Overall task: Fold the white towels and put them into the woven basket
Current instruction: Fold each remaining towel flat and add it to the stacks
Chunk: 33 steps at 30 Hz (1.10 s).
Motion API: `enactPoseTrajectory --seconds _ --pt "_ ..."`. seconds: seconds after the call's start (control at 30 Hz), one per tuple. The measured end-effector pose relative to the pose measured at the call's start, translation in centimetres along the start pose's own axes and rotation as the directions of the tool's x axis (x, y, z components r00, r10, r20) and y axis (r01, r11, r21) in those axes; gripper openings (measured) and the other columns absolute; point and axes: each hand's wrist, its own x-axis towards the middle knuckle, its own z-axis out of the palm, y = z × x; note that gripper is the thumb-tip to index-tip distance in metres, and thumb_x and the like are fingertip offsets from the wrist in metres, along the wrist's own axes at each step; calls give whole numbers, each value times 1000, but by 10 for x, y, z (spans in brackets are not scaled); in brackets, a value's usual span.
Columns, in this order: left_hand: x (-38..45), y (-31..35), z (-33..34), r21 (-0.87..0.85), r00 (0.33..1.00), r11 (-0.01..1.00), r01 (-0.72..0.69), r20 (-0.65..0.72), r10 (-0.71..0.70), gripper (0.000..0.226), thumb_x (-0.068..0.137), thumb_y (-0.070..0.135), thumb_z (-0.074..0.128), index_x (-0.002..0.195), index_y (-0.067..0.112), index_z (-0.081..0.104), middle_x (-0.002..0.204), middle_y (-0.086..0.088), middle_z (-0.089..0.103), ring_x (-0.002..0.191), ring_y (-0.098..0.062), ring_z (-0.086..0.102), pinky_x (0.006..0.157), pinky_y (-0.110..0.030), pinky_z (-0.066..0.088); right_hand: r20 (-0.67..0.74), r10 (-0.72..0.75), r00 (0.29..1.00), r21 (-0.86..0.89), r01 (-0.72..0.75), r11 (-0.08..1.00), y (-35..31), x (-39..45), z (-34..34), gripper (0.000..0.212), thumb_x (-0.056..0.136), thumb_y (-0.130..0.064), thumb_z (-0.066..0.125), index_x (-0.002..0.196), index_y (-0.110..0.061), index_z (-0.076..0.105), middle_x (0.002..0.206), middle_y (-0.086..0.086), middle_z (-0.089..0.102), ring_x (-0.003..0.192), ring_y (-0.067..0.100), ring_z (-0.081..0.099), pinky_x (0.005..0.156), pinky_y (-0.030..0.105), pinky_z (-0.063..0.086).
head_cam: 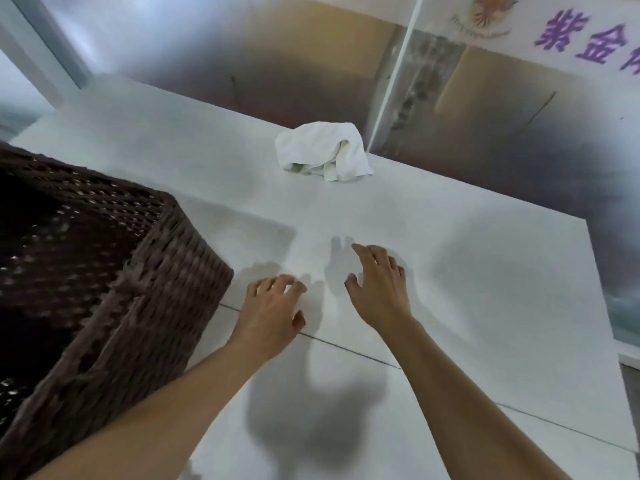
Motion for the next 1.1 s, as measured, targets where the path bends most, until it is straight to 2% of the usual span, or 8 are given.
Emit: enactPoseTrajectory --seconds 0.13,0.2,0.27,0.43,0.53,0.63,0.8,1.1 --pt "33 -10 17 35 975 999 34 218 -40 76 89 62 52 154 41 19 164 -2 12 149 -32 20 117 -48 19 -27 -36 999 -49 34 998 10 75 -7 59 98 -32 55 153 -25 38 153 4 39 136 28 42 113 42 29" --pt "35 -15 27 55 944 998 41 324 -56 97 82 77 48 155 46 -7 166 -2 -19 153 -35 -8 122 -56 2 -46 -71 996 -68 68 995 9 112 -8 61 96 -36 57 153 -27 39 155 5 37 136 30 41 112 43 29" --pt "32 -17 34 65 945 998 27 324 -46 109 76 84 48 152 47 -21 162 0 -33 151 -33 -22 121 -59 -7 -84 -116 990 -94 108 990 6 148 -9 63 94 -39 59 153 -29 38 158 8 32 138 33 38 112 46 30" --pt "29 -20 41 72 961 997 18 273 -37 112 75 86 48 149 50 -27 158 2 -40 148 -29 -29 120 -57 -13 -100 -144 984 -173 126 977 -9 231 -10 89 90 -43 66 160 -42 11 170 5 3 156 33 7 120 60 17" --pt "29 -19 42 60 961 998 29 272 -44 111 75 86 47 147 51 -30 156 3 -43 146 -29 -34 120 -57 -14 122 -72 990 -100 85 991 -8 277 -3 96 90 -44 69 159 -47 2 170 -7 -12 157 29 4 120 62 20" --pt "28 -21 43 54 963 998 25 266 -38 112 74 87 46 146 51 -30 157 4 -42 146 -31 -34 120 -57 -15 289 -49 956 -109 84 990 0 293 12 82 91 -42 66 158 -43 18 170 -4 1 149 34 30 116 57 33" --pt "29 -21 41 72 956 997 22 290 -42 111 75 88 45 145 51 -33 156 4 -44 146 -31 -34 120 -56 -15 126 -45 991 -142 63 988 1 263 9 61 94 -20 56 149 -37 38 152 -2 38 132 32 47 103 53 39" --pt "29 -16 33 50 949 997 54 308 -66 111 77 80 55 152 48 -20 162 2 -33 151 -30 -24 121 -56 -10 72 75 995 -44 -72 996 17 113 10 51 94 -22 57 141 -37 45 149 -8 40 127 27 48 97 45 42"
